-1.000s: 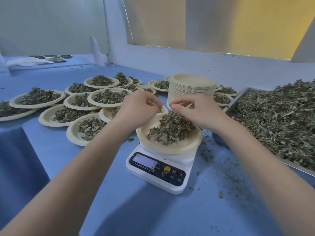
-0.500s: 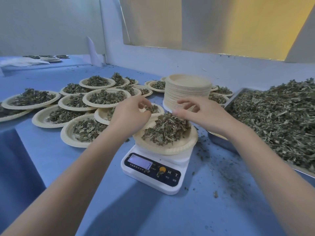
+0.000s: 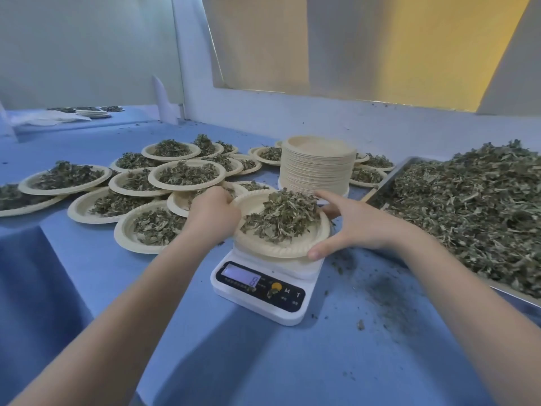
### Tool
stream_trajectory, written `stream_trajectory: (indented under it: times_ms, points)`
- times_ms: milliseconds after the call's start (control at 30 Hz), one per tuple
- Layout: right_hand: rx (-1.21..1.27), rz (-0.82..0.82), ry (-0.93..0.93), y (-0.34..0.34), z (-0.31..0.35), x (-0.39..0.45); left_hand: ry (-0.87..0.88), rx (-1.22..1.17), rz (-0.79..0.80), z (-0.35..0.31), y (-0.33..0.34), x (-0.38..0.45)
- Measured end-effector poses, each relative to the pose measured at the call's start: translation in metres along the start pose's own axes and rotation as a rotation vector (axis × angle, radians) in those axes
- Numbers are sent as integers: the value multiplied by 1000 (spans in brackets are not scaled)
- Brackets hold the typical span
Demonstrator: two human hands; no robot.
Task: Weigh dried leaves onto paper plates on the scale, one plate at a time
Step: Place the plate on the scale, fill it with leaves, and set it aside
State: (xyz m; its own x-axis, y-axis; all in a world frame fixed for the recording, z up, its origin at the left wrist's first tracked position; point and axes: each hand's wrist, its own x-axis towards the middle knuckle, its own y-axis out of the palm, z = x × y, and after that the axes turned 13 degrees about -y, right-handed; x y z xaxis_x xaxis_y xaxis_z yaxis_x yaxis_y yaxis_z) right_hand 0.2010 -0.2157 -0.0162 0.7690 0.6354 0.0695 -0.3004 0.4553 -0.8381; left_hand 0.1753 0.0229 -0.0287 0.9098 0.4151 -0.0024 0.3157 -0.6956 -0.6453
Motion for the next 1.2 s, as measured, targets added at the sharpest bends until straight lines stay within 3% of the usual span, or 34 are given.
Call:
stream_trajectory:
  times_ms: [167,467,700,900,1067,1200]
  points:
    - [61,-70,-85,-15,19,11,25,4,-84,-5,-27,6]
    - [-43,90,-233,-21,94,109,-30,8,-222,19,-118,38]
    - [-52,205,-381,10,155,224,-177,21,-308,72,-202,93]
    - [47,151,-415,36,175,327,-238,127,-410,107,-240,168]
    - [147,10,-314,62,160,396,-338,143,-393,135,-238,240]
    - [50,-15,-281,90,148,429,-381,181,-362,154,-221,271]
